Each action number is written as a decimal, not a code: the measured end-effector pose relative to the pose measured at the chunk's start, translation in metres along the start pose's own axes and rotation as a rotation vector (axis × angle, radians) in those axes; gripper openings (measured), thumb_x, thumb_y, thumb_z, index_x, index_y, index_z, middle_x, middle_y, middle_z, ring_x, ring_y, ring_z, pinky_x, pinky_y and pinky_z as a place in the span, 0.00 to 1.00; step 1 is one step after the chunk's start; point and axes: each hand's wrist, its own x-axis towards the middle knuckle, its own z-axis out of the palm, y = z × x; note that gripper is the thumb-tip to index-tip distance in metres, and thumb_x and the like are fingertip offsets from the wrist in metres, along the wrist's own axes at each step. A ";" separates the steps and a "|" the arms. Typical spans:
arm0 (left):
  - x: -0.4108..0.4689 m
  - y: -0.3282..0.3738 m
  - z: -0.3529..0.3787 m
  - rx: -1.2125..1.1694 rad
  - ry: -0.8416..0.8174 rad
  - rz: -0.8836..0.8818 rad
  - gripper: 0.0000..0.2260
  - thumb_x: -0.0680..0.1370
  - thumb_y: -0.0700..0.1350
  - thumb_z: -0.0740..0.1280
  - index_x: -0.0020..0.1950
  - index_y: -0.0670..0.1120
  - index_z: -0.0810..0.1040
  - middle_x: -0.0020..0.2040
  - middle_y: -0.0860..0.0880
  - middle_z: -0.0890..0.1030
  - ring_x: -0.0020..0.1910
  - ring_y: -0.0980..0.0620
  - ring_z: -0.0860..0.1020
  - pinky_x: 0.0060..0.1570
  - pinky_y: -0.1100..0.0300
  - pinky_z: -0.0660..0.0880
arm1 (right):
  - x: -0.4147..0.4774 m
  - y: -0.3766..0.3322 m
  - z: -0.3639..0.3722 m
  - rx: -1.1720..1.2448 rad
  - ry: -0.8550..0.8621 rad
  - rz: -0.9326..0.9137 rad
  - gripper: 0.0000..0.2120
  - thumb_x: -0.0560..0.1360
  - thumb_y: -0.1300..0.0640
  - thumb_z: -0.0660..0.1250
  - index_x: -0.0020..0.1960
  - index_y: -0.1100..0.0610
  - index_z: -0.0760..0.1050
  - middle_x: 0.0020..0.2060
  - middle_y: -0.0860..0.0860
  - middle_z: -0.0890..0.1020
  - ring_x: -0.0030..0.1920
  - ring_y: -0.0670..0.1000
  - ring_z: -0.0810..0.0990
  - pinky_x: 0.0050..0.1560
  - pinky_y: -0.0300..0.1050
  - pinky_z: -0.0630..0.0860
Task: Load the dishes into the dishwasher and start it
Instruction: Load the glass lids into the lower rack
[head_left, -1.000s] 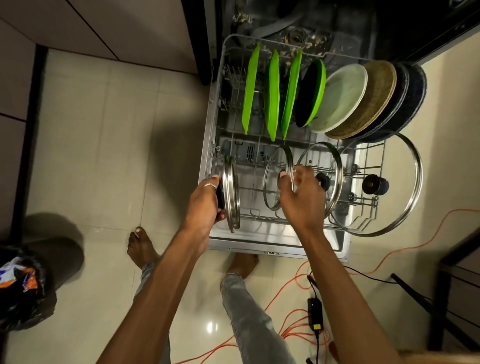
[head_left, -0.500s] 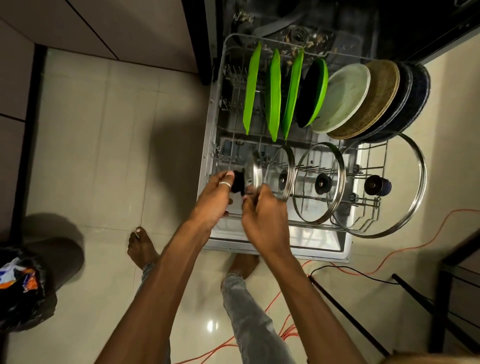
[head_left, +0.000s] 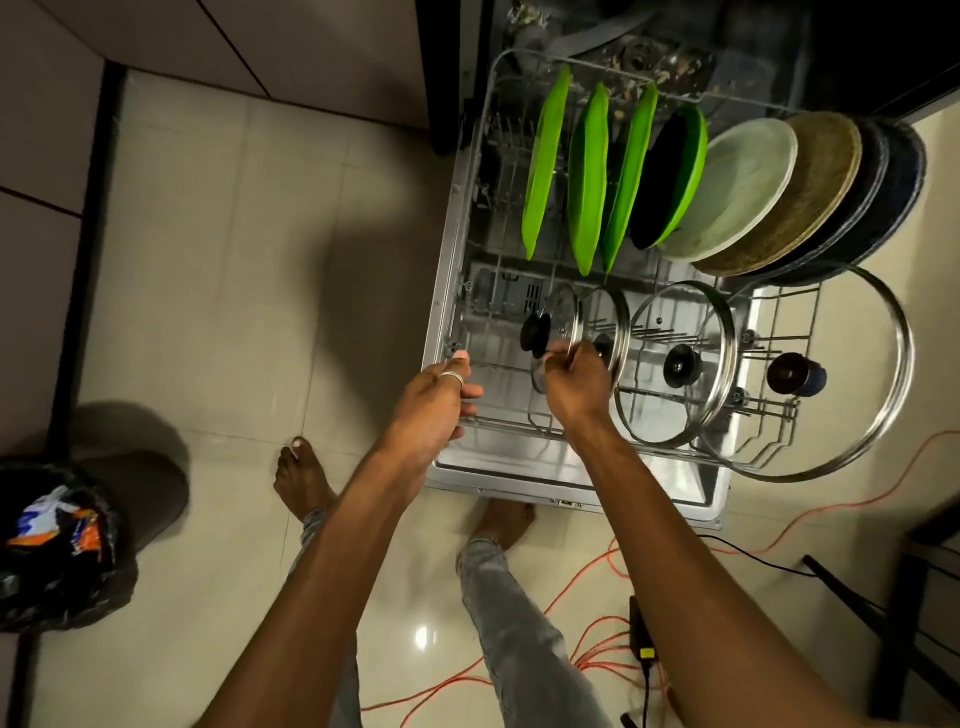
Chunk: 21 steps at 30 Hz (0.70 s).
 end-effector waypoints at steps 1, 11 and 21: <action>0.001 -0.001 -0.002 -0.004 0.003 -0.004 0.15 0.84 0.58 0.58 0.58 0.49 0.78 0.54 0.49 0.84 0.46 0.54 0.79 0.43 0.60 0.74 | 0.004 -0.001 0.001 -0.001 -0.007 0.001 0.07 0.80 0.60 0.63 0.56 0.55 0.78 0.44 0.49 0.83 0.46 0.50 0.83 0.43 0.40 0.77; 0.000 -0.003 -0.010 -0.018 -0.008 -0.025 0.17 0.84 0.59 0.58 0.60 0.49 0.78 0.54 0.50 0.84 0.47 0.54 0.80 0.44 0.59 0.73 | 0.033 -0.010 0.007 0.134 -0.036 0.161 0.09 0.76 0.64 0.61 0.44 0.55 0.78 0.38 0.59 0.85 0.33 0.54 0.81 0.36 0.55 0.81; 0.001 -0.005 -0.013 0.003 -0.033 -0.021 0.17 0.83 0.60 0.58 0.59 0.50 0.79 0.54 0.51 0.84 0.50 0.54 0.80 0.44 0.59 0.72 | 0.025 -0.001 0.017 -0.083 -0.027 0.094 0.08 0.82 0.54 0.61 0.56 0.56 0.75 0.45 0.52 0.82 0.44 0.53 0.82 0.43 0.46 0.79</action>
